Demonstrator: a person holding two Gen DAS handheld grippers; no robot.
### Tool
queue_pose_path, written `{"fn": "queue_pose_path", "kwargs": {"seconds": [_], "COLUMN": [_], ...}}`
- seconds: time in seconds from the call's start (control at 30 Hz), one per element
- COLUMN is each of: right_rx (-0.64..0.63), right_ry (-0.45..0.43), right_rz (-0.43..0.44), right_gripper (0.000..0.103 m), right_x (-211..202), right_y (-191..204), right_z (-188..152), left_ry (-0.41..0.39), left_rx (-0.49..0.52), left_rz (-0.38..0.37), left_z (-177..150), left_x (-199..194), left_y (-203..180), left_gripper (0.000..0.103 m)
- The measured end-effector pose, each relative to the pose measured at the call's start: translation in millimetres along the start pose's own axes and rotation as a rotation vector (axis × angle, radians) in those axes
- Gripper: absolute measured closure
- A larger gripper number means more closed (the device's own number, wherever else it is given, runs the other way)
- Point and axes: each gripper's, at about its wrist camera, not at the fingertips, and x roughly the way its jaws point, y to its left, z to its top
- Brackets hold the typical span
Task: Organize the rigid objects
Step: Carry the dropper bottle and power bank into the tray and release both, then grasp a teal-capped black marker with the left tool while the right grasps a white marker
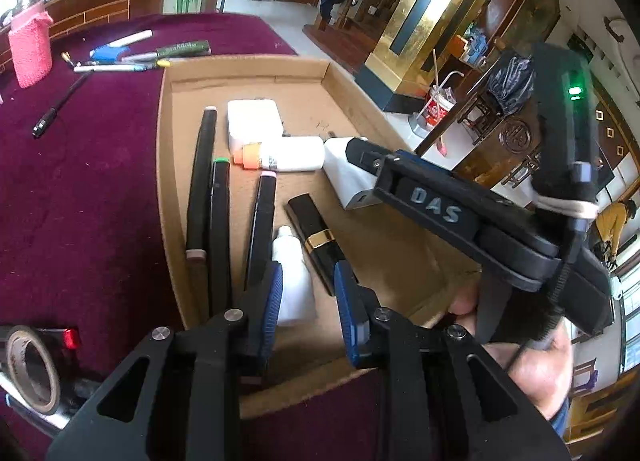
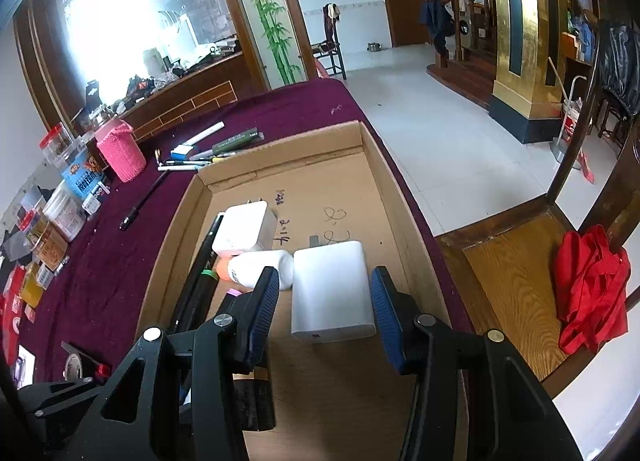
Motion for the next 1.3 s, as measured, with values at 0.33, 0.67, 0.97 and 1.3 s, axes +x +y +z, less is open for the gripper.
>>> {"fn": "queue_pose_path", "kwargs": {"seconds": [0.33, 0.67, 0.97, 1.3], "right_rx": [-0.022, -0.024, -0.264, -0.366], "right_ry": [-0.011, -0.076, 0.238, 0.343], "right_rz": [0.014, 0.137, 0.637, 0.55], "right_gripper": [0.061, 0.06, 0.06, 0.06], "right_x": [-2, -16, -25, 3], "right_y": [6, 14, 132, 179], "right_z": [-3, -1, -61, -94], "left_ry": [-0.083, -0.156, -0.206, -0.2], "left_rx": [-0.014, -0.193, -0.397, -0.463], "left_rz": [0.046, 0.136, 0.28, 0.215], "left_z": [-13, -62, -119, -134], "left_x": [-54, -111, -136, -119], "left_y": [22, 124, 225, 252], "left_gripper": [0.079, 0.079, 0.079, 0.079]}}
